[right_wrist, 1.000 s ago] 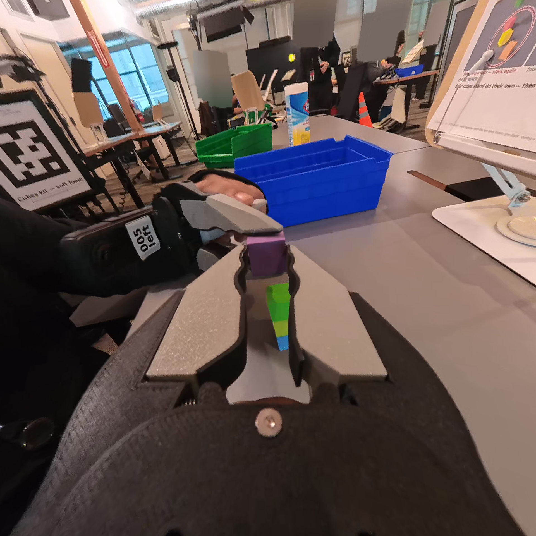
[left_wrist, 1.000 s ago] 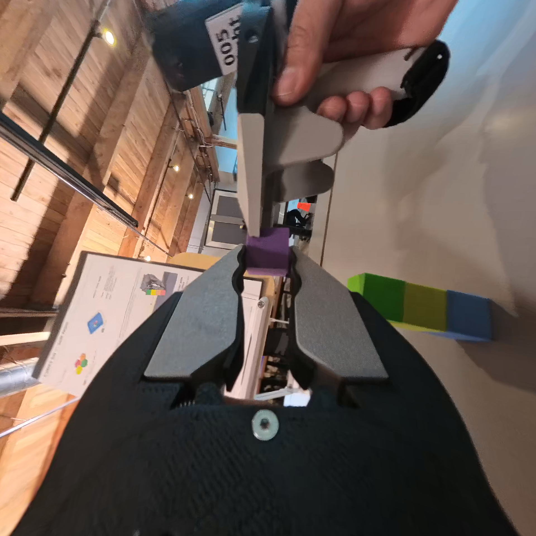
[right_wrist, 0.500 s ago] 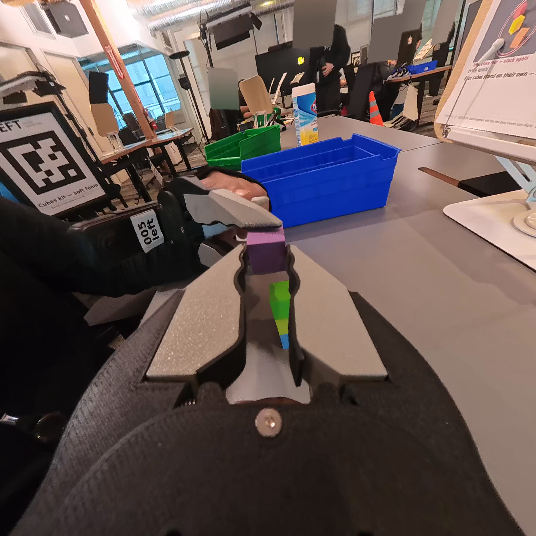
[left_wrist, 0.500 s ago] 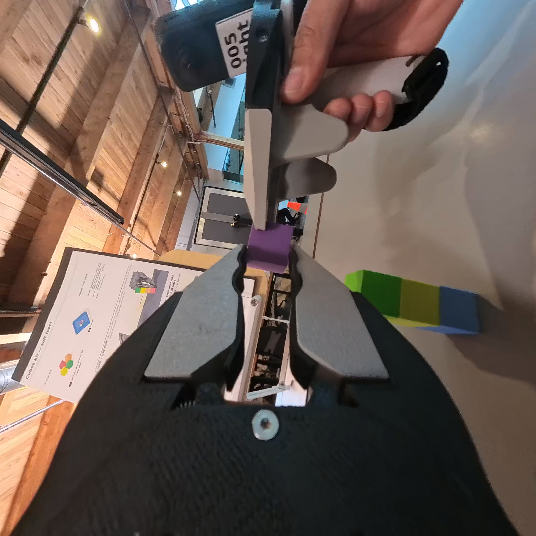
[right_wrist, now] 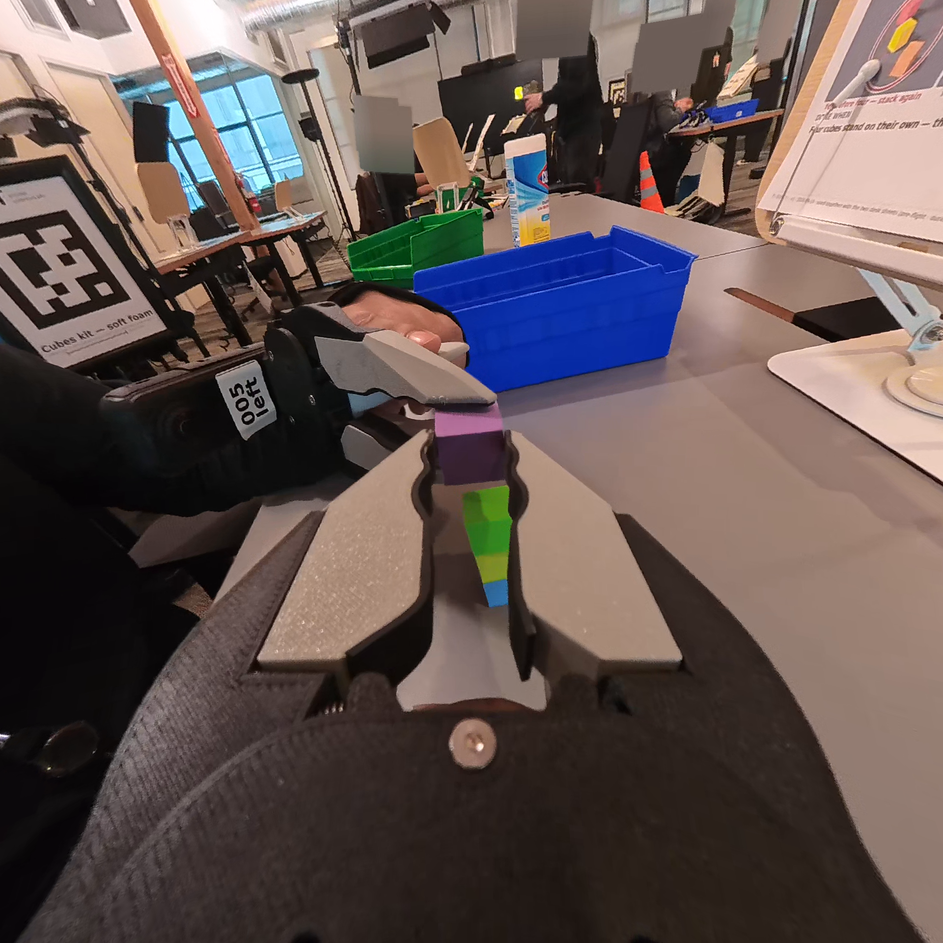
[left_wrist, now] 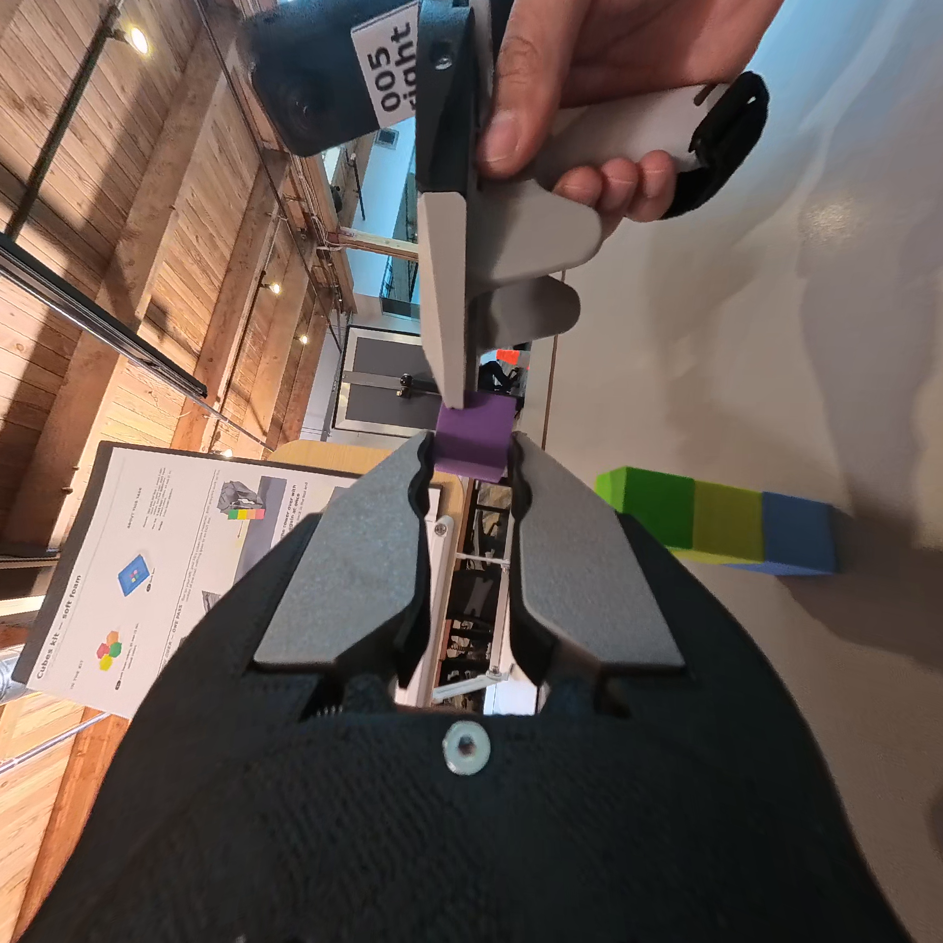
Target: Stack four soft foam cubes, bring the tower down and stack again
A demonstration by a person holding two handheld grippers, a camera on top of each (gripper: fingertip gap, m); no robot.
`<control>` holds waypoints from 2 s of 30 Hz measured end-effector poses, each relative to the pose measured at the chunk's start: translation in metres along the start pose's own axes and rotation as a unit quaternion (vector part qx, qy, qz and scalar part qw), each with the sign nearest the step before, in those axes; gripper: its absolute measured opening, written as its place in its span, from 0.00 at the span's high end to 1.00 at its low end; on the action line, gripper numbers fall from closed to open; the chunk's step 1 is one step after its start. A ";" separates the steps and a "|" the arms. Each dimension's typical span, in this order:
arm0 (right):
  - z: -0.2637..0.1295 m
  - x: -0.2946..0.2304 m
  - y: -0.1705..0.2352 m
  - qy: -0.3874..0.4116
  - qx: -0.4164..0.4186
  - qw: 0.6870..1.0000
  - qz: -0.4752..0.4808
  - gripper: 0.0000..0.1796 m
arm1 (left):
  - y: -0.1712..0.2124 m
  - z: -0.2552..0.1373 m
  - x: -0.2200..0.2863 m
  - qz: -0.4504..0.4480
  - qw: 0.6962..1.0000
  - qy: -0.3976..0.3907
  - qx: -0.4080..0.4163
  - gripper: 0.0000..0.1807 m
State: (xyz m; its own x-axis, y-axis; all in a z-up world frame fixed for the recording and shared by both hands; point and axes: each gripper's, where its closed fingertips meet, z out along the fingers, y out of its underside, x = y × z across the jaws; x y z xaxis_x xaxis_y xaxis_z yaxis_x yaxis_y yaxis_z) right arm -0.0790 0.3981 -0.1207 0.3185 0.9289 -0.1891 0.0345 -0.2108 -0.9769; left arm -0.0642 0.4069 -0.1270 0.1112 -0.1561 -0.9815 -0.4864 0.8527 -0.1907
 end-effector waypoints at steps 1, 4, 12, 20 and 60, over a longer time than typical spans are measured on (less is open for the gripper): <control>0.000 0.000 0.000 -0.001 0.001 1.000 0.001 0.87 | 0.000 0.000 0.000 0.001 1.000 0.000 0.000 0.85; 0.000 0.000 0.000 0.004 -0.001 1.000 -0.005 0.87 | 0.000 0.000 0.000 -0.002 1.000 -0.002 0.000 0.85; 0.000 0.001 0.000 0.011 -0.005 1.000 -0.012 0.87 | 0.001 0.001 0.001 0.004 1.000 -0.005 -0.006 0.85; 0.001 0.001 0.003 0.018 -0.017 0.999 -0.024 0.87 | 0.002 0.000 0.004 0.008 1.000 0.005 -0.008 0.85; 0.003 -0.001 0.014 0.012 -0.047 0.997 -0.061 0.87 | 0.066 -0.019 0.008 -0.388 0.907 0.141 -0.084 0.97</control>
State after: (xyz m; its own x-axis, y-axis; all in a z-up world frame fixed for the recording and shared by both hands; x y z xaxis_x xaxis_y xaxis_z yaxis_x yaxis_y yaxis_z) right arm -0.0821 0.3948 -0.1343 0.3285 0.9422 -0.0657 0.1628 -0.1250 -0.9787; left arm -0.1121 0.4528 -0.1479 0.2618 -0.8182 -0.5118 -0.4835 0.3478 -0.8033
